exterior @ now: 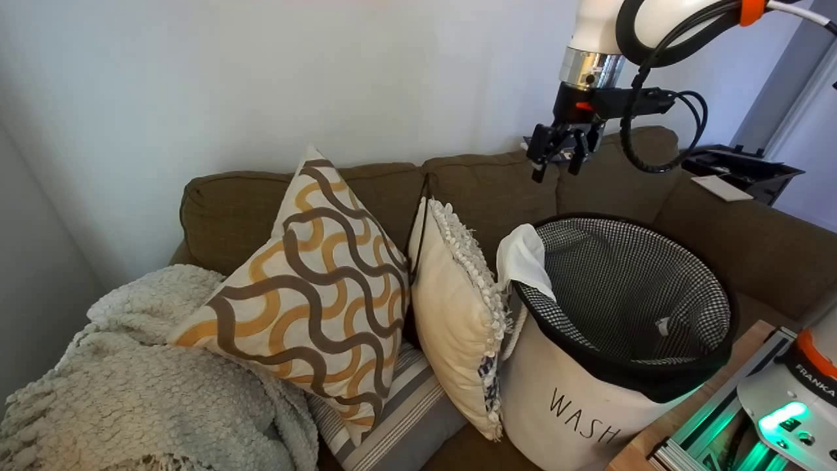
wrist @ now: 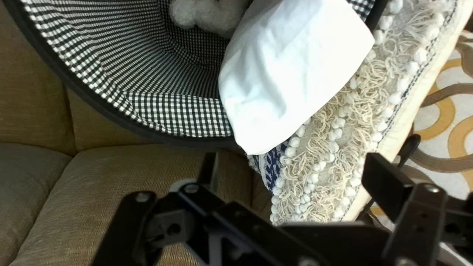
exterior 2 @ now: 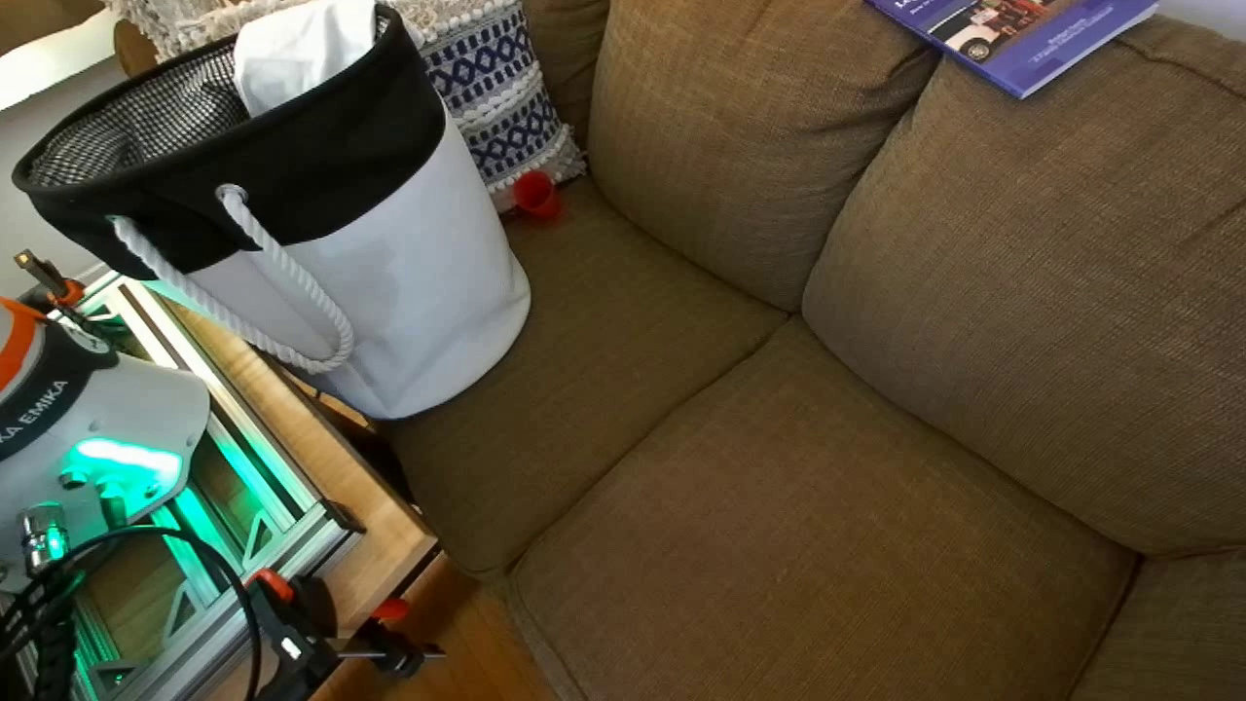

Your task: Move the laundry bag to the right on the couch

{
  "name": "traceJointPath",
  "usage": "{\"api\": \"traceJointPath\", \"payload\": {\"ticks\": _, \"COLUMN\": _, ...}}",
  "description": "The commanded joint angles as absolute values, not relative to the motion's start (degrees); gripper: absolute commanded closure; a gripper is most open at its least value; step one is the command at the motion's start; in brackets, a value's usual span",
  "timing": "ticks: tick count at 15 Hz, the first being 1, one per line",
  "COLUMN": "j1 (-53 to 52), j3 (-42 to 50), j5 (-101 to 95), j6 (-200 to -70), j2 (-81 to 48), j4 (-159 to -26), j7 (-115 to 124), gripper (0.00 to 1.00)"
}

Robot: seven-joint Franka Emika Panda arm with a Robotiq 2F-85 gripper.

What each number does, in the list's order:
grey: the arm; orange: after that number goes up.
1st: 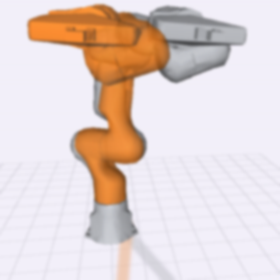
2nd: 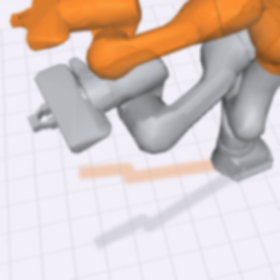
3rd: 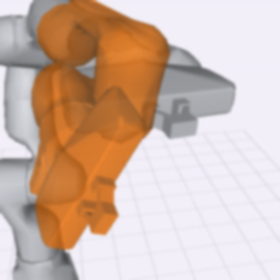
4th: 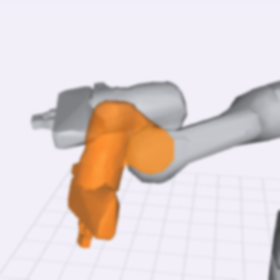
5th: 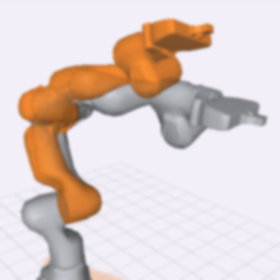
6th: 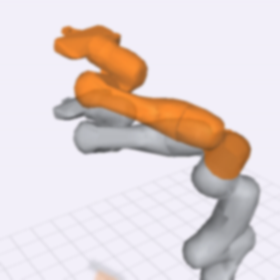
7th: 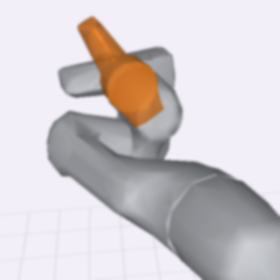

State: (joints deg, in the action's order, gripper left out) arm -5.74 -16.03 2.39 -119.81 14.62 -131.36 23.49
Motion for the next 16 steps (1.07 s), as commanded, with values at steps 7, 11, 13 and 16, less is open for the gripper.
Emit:
{"api": "traceJointPath", "payload": {"ticks": 7, "j1": -2.9, "j3": -0.4, "j5": 2.9, "j6": -111.3, "j2": 12.2, "j4": -135.6, "j7": -11.6, "gripper": 0.00}}
{"api": "traceJointPath", "payload": {"ticks": 11, "j1": -1.7, "j3": 0.2, "j5": 0.6, "j6": -111.2, "j2": 10.6, "j4": -135.6, "j7": -11.4, "gripper": 0.00}}
{"api": "traceJointPath", "payload": {"ticks": 13, "j1": -1.3, "j3": 0.4, "j5": 0.4, "j6": -111.3, "j2": 9.3, "j4": -135.4, "j7": -11.4, "gripper": 0.00}}
{"api": "traceJointPath", "payload": {"ticks": 16, "j1": -2.2, "j3": -0.8, "j5": -4.2, "j6": -109.0, "j2": 9.3, "j4": -135.7, "j7": -15.0, "gripper": 0.00}}
